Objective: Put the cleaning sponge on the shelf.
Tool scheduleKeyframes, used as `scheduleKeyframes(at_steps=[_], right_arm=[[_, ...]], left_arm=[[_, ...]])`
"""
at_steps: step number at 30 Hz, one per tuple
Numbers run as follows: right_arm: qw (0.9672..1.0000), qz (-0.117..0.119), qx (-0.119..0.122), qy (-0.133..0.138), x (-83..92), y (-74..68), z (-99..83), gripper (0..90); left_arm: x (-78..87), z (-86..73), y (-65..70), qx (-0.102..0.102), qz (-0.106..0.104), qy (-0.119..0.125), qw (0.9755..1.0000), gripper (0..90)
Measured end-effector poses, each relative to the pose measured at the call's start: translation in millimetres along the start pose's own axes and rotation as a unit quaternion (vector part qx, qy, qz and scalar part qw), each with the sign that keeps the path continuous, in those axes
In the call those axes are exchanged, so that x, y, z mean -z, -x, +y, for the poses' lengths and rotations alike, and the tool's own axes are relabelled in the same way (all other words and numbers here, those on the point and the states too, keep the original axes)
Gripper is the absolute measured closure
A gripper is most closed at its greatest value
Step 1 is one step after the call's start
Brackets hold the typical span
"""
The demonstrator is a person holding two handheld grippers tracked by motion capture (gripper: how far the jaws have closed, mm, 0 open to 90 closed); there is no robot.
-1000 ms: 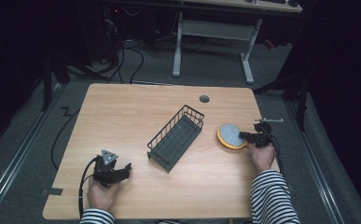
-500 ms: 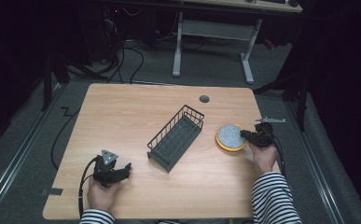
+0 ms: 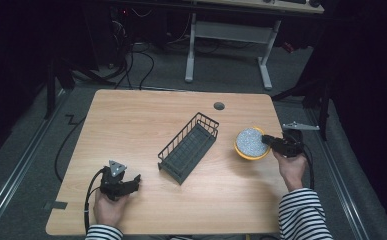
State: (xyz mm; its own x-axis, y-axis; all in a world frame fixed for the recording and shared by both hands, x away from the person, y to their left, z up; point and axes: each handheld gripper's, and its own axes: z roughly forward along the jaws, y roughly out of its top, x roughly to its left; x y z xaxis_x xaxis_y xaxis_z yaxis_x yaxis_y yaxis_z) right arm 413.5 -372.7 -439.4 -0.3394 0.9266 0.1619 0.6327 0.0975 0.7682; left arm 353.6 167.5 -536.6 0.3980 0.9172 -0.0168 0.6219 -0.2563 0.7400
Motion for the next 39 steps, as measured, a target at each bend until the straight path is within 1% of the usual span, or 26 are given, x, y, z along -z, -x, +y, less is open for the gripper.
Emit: scheduleKeyframes(at_steps=[2, 3, 4, 5, 6, 10, 11, 12, 14, 15, 18, 19, 20, 21, 22, 23, 25, 27, 28, 32, 33, 34, 35, 36, 37, 39], right_arm=[[0.9999, 0.008, 0.006, 0.006, 5.0, -5.7, 6.1, 83.9], [0.9999, 0.008, 0.006, 0.006, 5.0, -5.7, 6.1, 83.9], [0.9997, 0.018, 0.014, 0.012, 9.3, -12.2, 12.5, 83.9], [0.9997, 0.018, 0.014, 0.012, 9.3, -12.2, 12.5, 83.9], [0.9993, 0.027, 0.02, 0.017, 12.3, -18.4, 18.0, 83.9], [0.9979, 0.047, 0.036, 0.027, 16.1, -31.7, 29.0, 83.9], [0.9979, 0.047, 0.036, 0.027, 16.1, -31.7, 29.0, 83.9], [0.9969, 0.056, 0.045, 0.032, 17.1, -39.1, 35.0, 83.9], [0.9964, 0.062, 0.047, 0.033, 17.1, -41.5, 37.4, 83.9], [0.9951, 0.075, 0.052, 0.037, 16.6, -49.6, 45.1, 83.9], [0.9934, 0.089, 0.06, 0.04, 13.3, -61.7, 55.5, 83.9], [0.9934, 0.089, 0.06, 0.04, 13.3, -61.7, 55.5, 83.9], [0.9921, 0.1, 0.065, 0.041, 9.1, -70.1, 61.8, 83.9], [0.9914, 0.104, 0.068, 0.041, 6.6, -74.3, 64.7, 83.9], [0.9909, 0.107, 0.071, 0.041, 3.9, -78.7, 67.5, 83.9], [0.9909, 0.107, 0.071, 0.041, 3.9, -78.7, 67.5, 83.9], [0.9897, 0.113, 0.078, 0.039, -2.4, -87.2, 72.6, 83.9], [0.9889, 0.116, 0.086, 0.034, -9.8, -95.5, 76.9, 83.9], [0.9883, 0.121, 0.088, 0.029, -18.1, -103.1, 80.7, 83.9], [0.9856, 0.136, 0.096, 0.027, -33.8, -116.7, 88.3, 83.8], [0.9856, 0.136, 0.096, 0.027, -33.8, -116.7, 88.3, 83.8], [0.9843, 0.145, 0.098, 0.024, -40.9, -122.9, 91.9, 83.9], [0.9843, 0.145, 0.098, 0.024, -40.9, -122.9, 91.9, 83.9], [0.9828, 0.154, 0.099, 0.023, -48.1, -128.0, 94.8, 83.8], [0.9821, 0.158, 0.1, 0.023, -51.8, -130.2, 96.0, 83.8], [0.9821, 0.158, 0.101, 0.022, -54.3, -132.0, 96.8, 83.8]], left_arm=[[0.0, 0.0, 0.0, 0.0, 0.0, 0.0, 1.0, 25.1], [0.0, 0.0, 0.0, 0.0, 0.0, 0.0, 1.0, 25.1], [0.0, 0.0, 0.0, 0.0, 0.0, 0.0, 1.0, 25.1], [0.0, 0.0, 0.0, 0.0, 0.0, 0.0, 1.0, 25.1], [0.0, 0.0, 0.0, 0.0, 0.0, 0.0, 1.0, 25.1], [0.0, 0.0, 0.0, -0.001, 0.0, 0.0, 1.0, 25.1], [0.0, 0.0, 0.0, -0.001, 0.0, 0.0, 1.0, 25.1], [-0.1, 0.0, 0.1, -0.001, 0.0, 0.0, 1.0, 25.1], [-0.1, 0.1, 0.2, -0.001, 0.0, 0.0, 1.0, 25.1], [-0.1, 0.1, 0.2, -0.001, -0.001, 0.0, 1.0, 25.1], [-0.2, 0.1, 0.4, -0.002, -0.001, 0.0, 1.0, 25.1], [-0.2, 0.1, 0.4, -0.002, -0.001, 0.0, 1.0, 25.1], [-0.2, 0.1, 0.4, -0.002, -0.001, 0.0, 1.0, 25.1], [-0.2, 0.1, 0.4, -0.002, -0.001, 0.0, 1.0, 25.1], [-0.2, 0.1, 0.4, -0.002, -0.001, 0.0, 1.0, 25.1], [-0.2, 0.1, 0.4, -0.002, -0.001, 0.0, 1.0, 25.1], [-0.2, 0.1, 0.4, -0.002, -0.001, 0.0, 1.0, 25.2], [-0.2, 0.2, 0.3, -0.002, -0.001, 0.0, 1.0, 25.2], [-0.3, 0.2, 0.4, -0.001, -0.001, 0.0, 1.0, 25.2], [-0.3, 0.2, 0.4, -0.002, -0.001, 0.0, 1.0, 25.2], [-0.3, 0.2, 0.5, -0.001, -0.001, 0.0, 1.0, 25.2], [-0.3, 0.2, 0.5, -0.001, -0.001, 0.0, 1.0, 25.2], [-0.3, 0.2, 0.5, -0.001, -0.001, 0.0, 1.0, 25.3], [-0.3, 0.2, 0.4, -0.001, 0.0, 0.0, 1.0, 25.4], [-0.2, 0.2, 0.4, -0.001, 0.0, 0.0, 1.0, 25.4], [-0.2, 0.2, 0.3, -0.001, 0.0, 0.0, 1.0, 25.5]])
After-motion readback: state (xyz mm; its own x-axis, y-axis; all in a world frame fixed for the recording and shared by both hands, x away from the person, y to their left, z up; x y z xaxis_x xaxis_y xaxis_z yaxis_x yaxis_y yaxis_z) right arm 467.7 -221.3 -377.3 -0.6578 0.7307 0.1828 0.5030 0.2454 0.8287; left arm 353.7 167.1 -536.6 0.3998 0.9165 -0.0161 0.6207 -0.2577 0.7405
